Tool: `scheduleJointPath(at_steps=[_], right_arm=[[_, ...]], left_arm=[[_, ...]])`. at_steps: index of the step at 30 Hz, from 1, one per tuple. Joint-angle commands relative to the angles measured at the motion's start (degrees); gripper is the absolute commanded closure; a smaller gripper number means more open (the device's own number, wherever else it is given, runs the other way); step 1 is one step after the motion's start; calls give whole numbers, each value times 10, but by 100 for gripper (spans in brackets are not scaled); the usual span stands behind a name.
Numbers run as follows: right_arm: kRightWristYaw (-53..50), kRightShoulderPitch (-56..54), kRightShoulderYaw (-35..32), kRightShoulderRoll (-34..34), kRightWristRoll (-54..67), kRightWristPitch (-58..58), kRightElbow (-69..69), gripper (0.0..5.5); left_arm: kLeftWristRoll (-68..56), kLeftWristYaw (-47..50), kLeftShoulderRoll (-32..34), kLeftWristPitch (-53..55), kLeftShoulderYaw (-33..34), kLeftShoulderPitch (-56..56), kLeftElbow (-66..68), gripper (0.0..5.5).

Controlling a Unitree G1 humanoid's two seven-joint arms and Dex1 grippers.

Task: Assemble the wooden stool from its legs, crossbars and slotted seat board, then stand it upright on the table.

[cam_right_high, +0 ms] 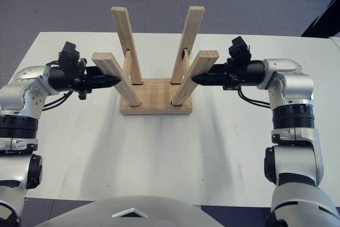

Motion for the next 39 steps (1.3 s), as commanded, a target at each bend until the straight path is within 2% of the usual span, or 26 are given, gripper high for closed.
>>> scheduleJointPath(at_steps=[1,4,8,16,20,26,29,32,35,39], right_arm=[[7,22,0,-5,4,14,-26,409],[-4,52,-12,-12,20,34,-73,409],[-22,146,-37,-40,72,94,-216,409],[-74,321,-136,-111,219,213,-468,409],[-98,339,-194,-142,300,262,-513,414],[-137,331,-238,-172,384,328,-485,441],[-183,288,-219,-167,389,348,-437,445],[-242,204,-170,-143,374,380,-357,444],[-255,127,-80,-121,307,389,-269,444],[-259,7,26,-62,221,405,-76,444]], left_arm=[[-9,-13,6,18,-7,15,-35,399],[-29,2,10,38,1,69,-117,405],[-63,36,22,65,18,174,-247,410],[-156,123,42,103,88,345,-438,411],[-247,178,53,131,153,381,-502,416],[-370,238,80,169,217,384,-520,435],[-380,252,90,178,210,357,-490,438],[-361,253,92,192,174,303,-420,438],[-329,235,81,211,106,227,-325,438],[-266,187,56,254,3,96,-127,438]])
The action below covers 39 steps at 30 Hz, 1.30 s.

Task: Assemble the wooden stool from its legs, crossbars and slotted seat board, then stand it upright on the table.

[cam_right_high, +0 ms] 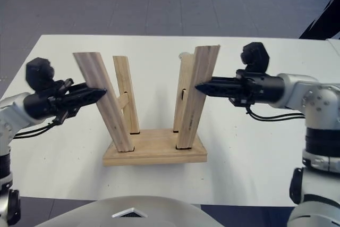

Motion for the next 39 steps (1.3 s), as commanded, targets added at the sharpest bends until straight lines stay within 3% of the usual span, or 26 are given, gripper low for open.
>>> scheduleJointPath(at_steps=[1,4,6,10,14,18,20,23,28,33,39], right_arm=[[-50,-109,90,58,-127,26,213,444],[-34,-210,102,109,-152,68,401,362],[-17,-253,115,131,-196,76,504,317],[-60,-296,41,150,-235,7,653,301],[-61,-292,-9,119,-263,-16,682,301],[-42,-267,-16,111,-303,-42,660,301],[-44,-227,11,120,-346,-123,605,301],[-38,-118,59,105,-424,-303,476,301],[-39,42,54,71,-488,-559,293,301],[-47,108,71,102,-498,-596,203,301],[-82,101,95,163,-518,-601,213,301]], left_arm=[[99,-42,-15,49,-104,-106,179,438],[130,-93,-23,80,-143,-170,300,363],[147,-102,-41,101,-137,-207,391,355],[178,-74,-61,82,-75,-255,552,355],[154,-86,-20,110,17,-218,550,355],[139,-76,-13,139,74,-180,499,355],[166,-70,-5,113,62,-131,417,355],[274,-49,6,-42,24,-10,265,355],[424,-28,-6,-307,0,214,64,355],[443,-13,-31,-361,-31,305,-47,355],[455,23,-54,-361,-60,271,-35,355]])
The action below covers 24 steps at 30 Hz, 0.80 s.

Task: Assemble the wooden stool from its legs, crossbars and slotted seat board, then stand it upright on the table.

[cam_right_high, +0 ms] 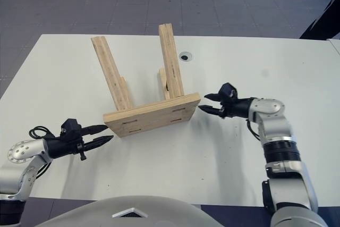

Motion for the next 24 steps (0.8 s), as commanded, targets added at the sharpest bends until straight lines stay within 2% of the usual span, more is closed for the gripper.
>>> scheduleJointPath(at_steps=[1,5,10,18,21,24], right_arm=[[-18,-13,9,29,-9,0,1,301],[18,9,11,21,13,14,-52,301],[61,73,11,-16,46,61,-191,301],[18,45,-31,-64,7,60,-77,301],[46,55,-43,-86,25,80,-89,301],[121,104,-54,-133,108,192,-200,301]], left_arm=[[19,20,-10,-2,-22,-36,14,355],[36,32,-15,-12,-34,-66,46,355],[59,23,-15,-39,-50,-123,116,355],[50,-7,4,-48,-52,-117,117,355],[47,-9,11,-49,-49,-112,115,355],[37,-32,34,-64,-28,-114,135,355]])
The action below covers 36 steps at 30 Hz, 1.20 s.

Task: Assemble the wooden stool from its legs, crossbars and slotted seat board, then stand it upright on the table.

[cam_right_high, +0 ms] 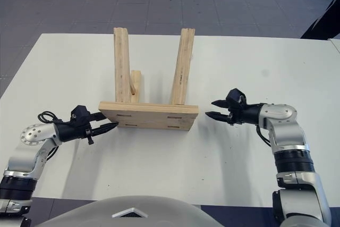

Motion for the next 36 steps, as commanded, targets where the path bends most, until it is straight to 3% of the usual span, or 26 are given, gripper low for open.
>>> scheduleJointPath(at_steps=[1,6,9,19,27,30,36], right_arm=[[71,43,-18,-56,87,122,-115,297],[73,38,-23,-51,119,162,-128,216],[75,26,-8,-28,124,156,-123,213],[77,-7,18,27,138,146,-123,213],[109,-26,35,37,130,113,-83,355],[120,-29,42,36,120,99,-70,362],[112,-41,44,45,97,70,-33,373]], left_arm=[[-14,-35,31,-19,31,2,24,332],[-89,-94,26,5,57,-45,48,263],[-99,-122,18,11,44,-82,79,220],[-77,-181,-4,-15,1,-131,150,214],[-79,-222,-2,-10,-7,-154,183,340],[-76,-240,2,-8,-15,-153,186,378],[-75,-250,3,1,-16,-160,180,394]])
